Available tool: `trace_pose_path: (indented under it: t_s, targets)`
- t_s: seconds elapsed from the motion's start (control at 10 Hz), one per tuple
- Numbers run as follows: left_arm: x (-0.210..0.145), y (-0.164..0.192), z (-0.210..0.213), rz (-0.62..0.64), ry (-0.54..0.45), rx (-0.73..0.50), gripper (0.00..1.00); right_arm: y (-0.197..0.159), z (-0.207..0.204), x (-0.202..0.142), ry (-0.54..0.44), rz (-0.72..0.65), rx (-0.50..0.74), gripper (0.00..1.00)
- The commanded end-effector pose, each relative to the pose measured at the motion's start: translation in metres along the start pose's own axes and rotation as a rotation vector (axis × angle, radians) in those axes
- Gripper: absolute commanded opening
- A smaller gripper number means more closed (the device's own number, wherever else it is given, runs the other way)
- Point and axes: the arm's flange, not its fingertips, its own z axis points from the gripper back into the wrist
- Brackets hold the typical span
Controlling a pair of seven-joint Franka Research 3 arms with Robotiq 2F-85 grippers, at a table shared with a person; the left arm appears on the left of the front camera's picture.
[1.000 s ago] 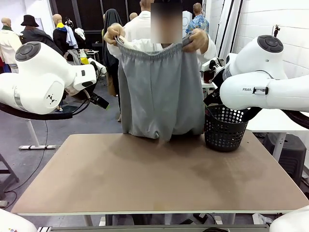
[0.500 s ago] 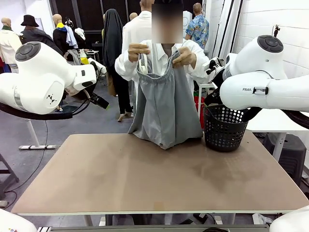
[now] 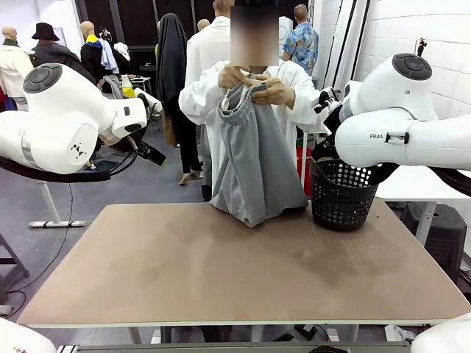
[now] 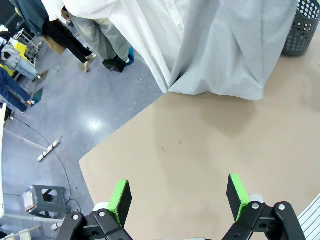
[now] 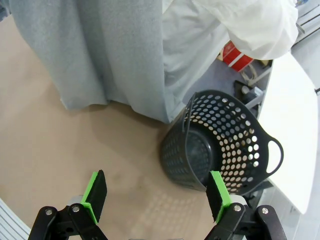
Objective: Fold the training pants.
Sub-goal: Grab both ends of the Training pants handed by a person.
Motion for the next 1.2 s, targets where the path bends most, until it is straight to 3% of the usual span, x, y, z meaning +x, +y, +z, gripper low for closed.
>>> trace_pose_path:
  t_s: [0.0, 1.1]
  targets:
    - [-0.0004, 0.0006, 0.0000, -0.006, 0.001, 0.003, 1.00, 0.0001, 0.0006, 0.0006, -0.002, 0.002, -0.001, 1.00]
    - [-0.0004, 0.0006, 0.0000, -0.006, 0.001, 0.003, 1.00, 0.0001, 0.0006, 0.0006, -0.002, 0.002, -0.001, 1.00]
